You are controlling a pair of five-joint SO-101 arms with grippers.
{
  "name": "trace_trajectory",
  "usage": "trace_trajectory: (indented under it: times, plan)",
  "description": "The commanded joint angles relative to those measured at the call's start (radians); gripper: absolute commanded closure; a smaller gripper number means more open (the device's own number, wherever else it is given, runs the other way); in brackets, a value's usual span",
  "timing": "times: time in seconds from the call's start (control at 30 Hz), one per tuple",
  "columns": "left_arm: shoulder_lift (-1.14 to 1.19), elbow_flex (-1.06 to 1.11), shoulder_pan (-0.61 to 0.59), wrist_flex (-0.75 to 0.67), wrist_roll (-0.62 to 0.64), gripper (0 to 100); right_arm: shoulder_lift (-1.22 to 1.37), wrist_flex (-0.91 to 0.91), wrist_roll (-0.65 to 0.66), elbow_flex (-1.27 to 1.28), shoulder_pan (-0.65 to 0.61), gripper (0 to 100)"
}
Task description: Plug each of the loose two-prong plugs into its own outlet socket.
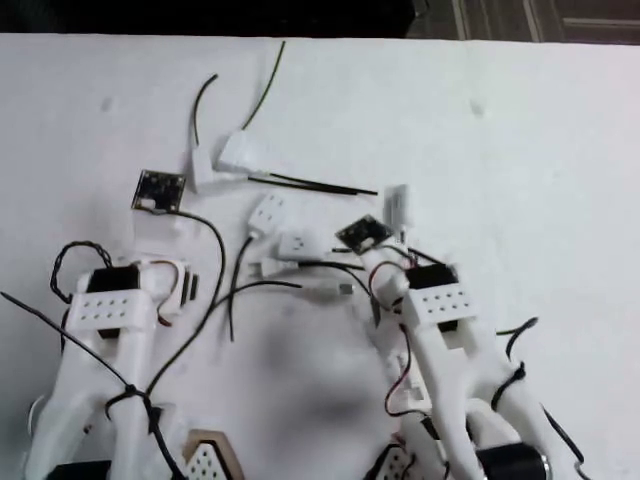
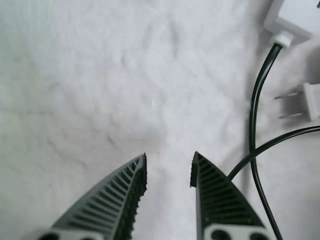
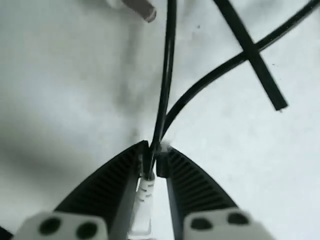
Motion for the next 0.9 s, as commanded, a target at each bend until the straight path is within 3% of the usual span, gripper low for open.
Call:
trace_trajectory:
  times: [0.0, 0.53, 0.67, 0.87]
  plan:
    - [-0.033, -0.003, -0.01, -0.017, -0.009, 85, -0.102, 0.101, 0.008, -0.135, -0.002, 98.1]
    - [-0.033, -0.003, -0.008, -0.017, -0.009, 85, -0.15, 0.325, 0.0, -0.548, -0.002, 98.1]
    - [-0.033, -0.003, -0.008, -0.017, -0.009, 85, -0.14, 0.259, -0.023, -0.522, -0.054, 98.1]
    - [-0.033, -0.003, -0.008, -0.017, -0.009, 85, -0.134, 0.025, -0.117, -0.333, -0.245, 98.1]
